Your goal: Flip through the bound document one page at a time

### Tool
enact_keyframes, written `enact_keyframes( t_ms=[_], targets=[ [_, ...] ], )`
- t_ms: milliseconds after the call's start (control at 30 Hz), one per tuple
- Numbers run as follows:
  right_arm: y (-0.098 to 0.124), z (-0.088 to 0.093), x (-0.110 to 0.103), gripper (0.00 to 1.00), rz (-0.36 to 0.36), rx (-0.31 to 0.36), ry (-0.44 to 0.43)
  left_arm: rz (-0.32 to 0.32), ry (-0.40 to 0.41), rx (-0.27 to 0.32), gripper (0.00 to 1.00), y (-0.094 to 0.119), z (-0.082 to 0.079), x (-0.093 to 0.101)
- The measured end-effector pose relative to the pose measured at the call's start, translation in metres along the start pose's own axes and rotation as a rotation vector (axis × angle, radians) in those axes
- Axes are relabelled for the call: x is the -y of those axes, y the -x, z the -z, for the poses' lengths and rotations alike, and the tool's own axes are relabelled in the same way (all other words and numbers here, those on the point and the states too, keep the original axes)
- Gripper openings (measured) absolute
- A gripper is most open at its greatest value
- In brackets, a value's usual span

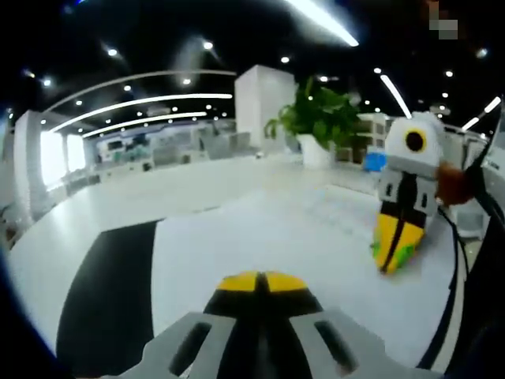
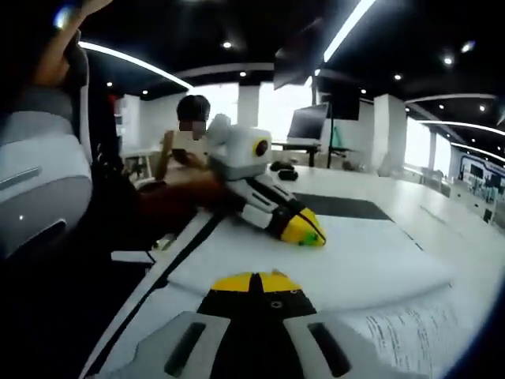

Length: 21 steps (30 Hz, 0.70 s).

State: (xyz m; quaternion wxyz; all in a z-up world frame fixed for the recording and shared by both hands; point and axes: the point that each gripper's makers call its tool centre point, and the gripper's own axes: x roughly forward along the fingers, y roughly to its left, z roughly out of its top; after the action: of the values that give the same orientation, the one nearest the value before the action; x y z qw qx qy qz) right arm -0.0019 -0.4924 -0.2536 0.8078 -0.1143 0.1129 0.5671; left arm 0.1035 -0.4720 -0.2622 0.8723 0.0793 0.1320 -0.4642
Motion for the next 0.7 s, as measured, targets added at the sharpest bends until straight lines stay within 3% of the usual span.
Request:
enact_keyframes(
  t_ms=[433, 700],
  targets=[
    [-0.004, -0.001, -0.027, 0.04, -0.027, -0.016, 0.033, 0.005, 0.002, 0.002, 0.03, -0.001, -0.002, 0.001],
    [-0.005, -0.003, -0.036, 0.04, -0.038, -0.009, 0.011, 0.006, 0.000, 0.002, 0.03, 0.000, -0.003, 0.001]
  ],
)
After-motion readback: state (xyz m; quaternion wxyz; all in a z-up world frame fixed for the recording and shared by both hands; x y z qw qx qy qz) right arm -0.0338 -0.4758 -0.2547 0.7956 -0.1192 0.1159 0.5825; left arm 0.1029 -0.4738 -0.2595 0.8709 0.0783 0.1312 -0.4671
